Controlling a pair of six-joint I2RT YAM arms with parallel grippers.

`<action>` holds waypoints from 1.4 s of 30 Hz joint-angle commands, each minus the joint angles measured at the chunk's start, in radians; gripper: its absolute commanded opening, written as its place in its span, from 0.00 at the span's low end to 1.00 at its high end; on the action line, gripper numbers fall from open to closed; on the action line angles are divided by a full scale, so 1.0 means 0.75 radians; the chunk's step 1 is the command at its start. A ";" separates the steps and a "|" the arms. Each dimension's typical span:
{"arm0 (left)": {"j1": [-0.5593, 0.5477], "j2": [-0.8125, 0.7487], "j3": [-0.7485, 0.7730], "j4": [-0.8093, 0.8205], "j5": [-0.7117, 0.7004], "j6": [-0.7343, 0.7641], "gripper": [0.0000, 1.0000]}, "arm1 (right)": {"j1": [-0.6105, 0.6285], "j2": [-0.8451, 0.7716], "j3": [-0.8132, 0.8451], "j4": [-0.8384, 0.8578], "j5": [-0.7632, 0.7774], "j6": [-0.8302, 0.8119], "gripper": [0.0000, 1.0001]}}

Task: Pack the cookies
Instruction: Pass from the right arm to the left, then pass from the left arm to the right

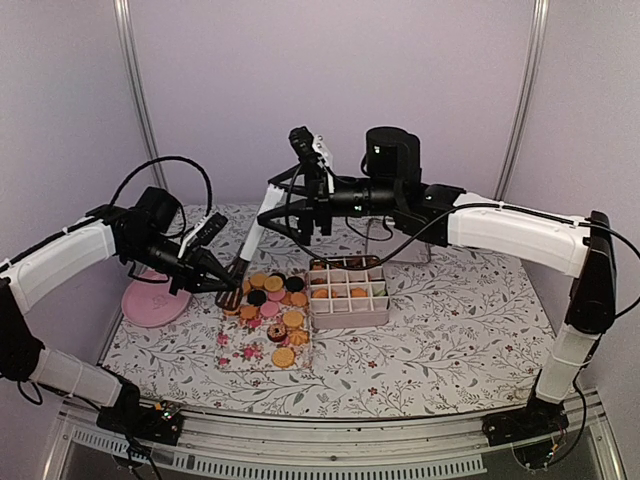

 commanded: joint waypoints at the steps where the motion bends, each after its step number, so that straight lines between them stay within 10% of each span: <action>1: -0.008 -0.072 0.024 0.192 -0.014 -0.156 0.00 | -0.028 -0.132 -0.209 0.148 0.104 0.211 0.99; 18: -0.039 -0.074 0.027 0.163 0.027 -0.153 0.00 | -0.040 0.134 -0.109 0.417 -0.325 0.422 0.99; 32: -0.040 -0.072 0.034 0.151 -0.011 -0.111 0.00 | 0.029 0.223 -0.022 0.420 -0.335 0.418 0.63; 42: -0.040 -0.090 0.028 0.151 -0.043 -0.111 0.00 | 0.068 0.236 -0.008 0.410 -0.243 0.400 0.60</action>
